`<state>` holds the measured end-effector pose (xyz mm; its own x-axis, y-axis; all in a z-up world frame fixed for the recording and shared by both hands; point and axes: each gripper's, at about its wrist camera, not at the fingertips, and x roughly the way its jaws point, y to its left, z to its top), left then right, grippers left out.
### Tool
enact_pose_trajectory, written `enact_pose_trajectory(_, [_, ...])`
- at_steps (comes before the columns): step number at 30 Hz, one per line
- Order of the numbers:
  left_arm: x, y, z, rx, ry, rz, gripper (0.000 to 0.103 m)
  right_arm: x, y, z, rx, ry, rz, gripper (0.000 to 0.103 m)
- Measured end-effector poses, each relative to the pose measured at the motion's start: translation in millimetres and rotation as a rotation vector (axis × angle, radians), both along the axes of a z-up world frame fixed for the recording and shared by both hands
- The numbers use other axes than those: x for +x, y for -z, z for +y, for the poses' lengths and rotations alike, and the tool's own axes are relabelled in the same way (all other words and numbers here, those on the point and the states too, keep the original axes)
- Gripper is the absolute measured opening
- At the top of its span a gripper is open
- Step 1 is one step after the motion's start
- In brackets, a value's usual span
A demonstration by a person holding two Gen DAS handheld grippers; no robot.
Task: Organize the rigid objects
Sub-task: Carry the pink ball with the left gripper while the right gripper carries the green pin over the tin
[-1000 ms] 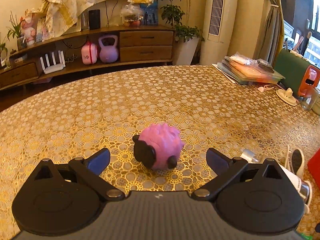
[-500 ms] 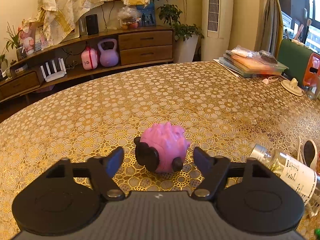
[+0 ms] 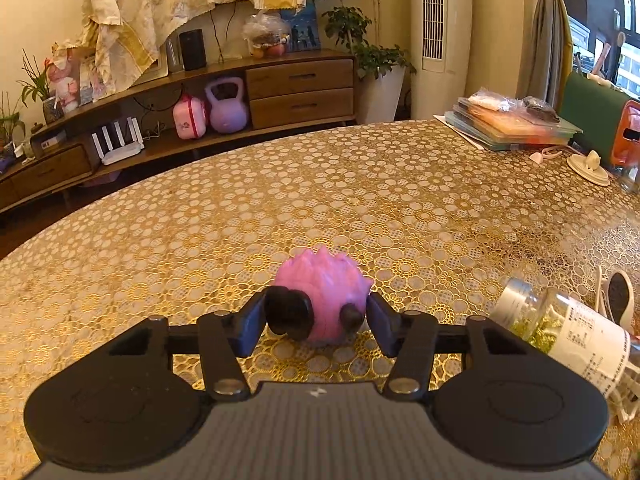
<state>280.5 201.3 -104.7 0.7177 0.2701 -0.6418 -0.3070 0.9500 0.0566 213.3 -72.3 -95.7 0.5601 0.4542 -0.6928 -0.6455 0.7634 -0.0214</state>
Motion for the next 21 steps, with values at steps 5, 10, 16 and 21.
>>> enact_pose_trajectory(5, [-16,-13,-3,-0.007,-0.005,-0.001,0.054,-7,-9,-7,0.019,0.009,-0.007,0.014])
enact_pose_trajectory(10, [-33,-26,-14,0.0,0.008,-0.008,0.054,-16,-20,-15,0.034,0.017,-0.017,0.014])
enact_pose_trajectory(16, [-56,-44,-33,-0.005,0.033,-0.007,0.054,-26,-35,-29,0.049,0.033,-0.04,0.014])
enact_pose_trajectory(21, [-73,-58,-54,-0.008,0.071,-0.009,0.054,-33,-46,-42,0.064,0.05,-0.055,0.014])
